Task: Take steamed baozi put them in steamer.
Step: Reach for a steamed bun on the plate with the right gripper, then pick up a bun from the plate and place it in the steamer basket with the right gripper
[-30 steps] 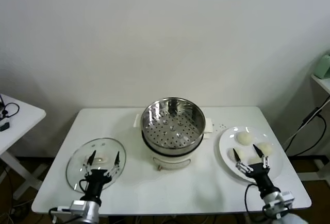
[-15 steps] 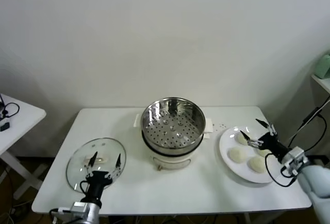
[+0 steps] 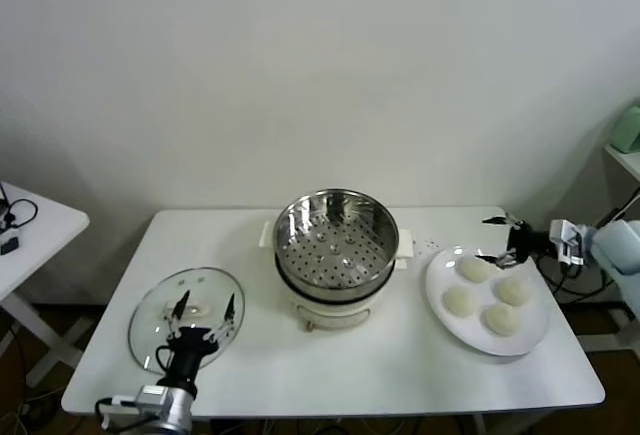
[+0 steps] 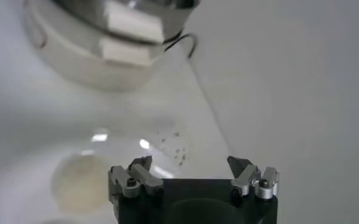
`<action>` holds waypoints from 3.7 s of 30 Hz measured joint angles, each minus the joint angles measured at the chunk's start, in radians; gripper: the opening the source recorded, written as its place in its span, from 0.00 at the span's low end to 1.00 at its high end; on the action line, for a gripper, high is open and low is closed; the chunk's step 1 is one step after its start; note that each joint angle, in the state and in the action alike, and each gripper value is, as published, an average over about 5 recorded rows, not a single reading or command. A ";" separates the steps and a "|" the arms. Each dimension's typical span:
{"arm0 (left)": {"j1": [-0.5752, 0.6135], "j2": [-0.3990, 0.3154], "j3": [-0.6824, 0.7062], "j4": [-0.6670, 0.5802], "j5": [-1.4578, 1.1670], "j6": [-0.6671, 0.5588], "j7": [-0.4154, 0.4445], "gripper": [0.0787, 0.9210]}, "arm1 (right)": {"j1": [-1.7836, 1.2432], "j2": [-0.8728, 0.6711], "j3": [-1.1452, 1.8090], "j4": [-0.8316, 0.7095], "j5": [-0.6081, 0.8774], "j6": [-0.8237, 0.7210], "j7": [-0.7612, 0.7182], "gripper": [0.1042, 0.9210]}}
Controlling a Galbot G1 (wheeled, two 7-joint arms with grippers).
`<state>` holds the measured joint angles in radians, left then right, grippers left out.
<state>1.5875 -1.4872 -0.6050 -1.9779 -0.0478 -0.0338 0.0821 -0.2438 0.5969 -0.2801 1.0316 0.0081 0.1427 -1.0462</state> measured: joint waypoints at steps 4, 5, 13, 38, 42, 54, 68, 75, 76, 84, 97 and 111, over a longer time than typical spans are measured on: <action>-0.007 0.002 0.003 0.001 -0.005 0.009 -0.008 0.88 | 0.101 0.036 -0.110 -0.085 -0.062 0.009 -0.054 0.88; -0.009 0.004 0.004 0.002 -0.008 0.012 -0.010 0.88 | 0.119 0.047 -0.130 -0.105 -0.076 0.010 -0.063 0.88; -0.023 0.014 0.005 0.009 -0.018 0.032 -0.034 0.88 | 0.205 0.154 -0.226 -0.240 -0.174 0.021 -0.108 0.88; -0.031 0.025 0.002 0.025 -0.048 0.053 -0.065 0.88 | 0.218 0.369 -0.190 -0.484 -0.394 0.068 -0.110 0.88; -0.029 0.025 0.002 0.027 -0.050 0.053 -0.066 0.88 | 0.217 0.382 -0.176 -0.497 -0.410 0.070 -0.107 0.86; -0.013 0.019 0.002 0.028 -0.055 0.051 -0.066 0.88 | 0.213 0.392 -0.154 -0.513 -0.440 0.077 -0.106 0.68; -0.006 0.014 -0.001 0.030 -0.057 0.048 -0.067 0.88 | 0.279 0.339 -0.223 -0.396 -0.390 0.124 -0.118 0.69; -0.004 0.009 0.001 0.028 -0.052 0.047 -0.065 0.88 | 0.401 0.289 -0.362 -0.224 -0.324 0.169 -0.140 0.69; -0.004 0.009 0.001 0.028 -0.052 0.047 -0.065 0.88 | 0.424 0.286 -0.383 -0.198 -0.320 0.178 -0.143 0.69; 0.005 0.005 0.001 0.019 -0.039 0.047 -0.054 0.88 | 0.597 0.290 -0.530 0.024 -0.349 0.286 -0.147 0.69; 0.023 0.003 0.003 0.001 -0.032 0.044 -0.050 0.88 | 0.663 0.407 -0.612 0.233 -0.501 0.387 -0.122 0.69; 0.059 0.015 -0.016 -0.013 -0.034 0.027 -0.045 0.88 | 0.559 0.622 -0.594 0.119 -0.687 0.453 -0.085 0.70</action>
<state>1.6461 -1.4722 -0.6209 -1.9906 -0.0813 -0.0068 0.0369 0.3156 1.2191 -0.8743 1.1507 -0.6785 0.5958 -1.1309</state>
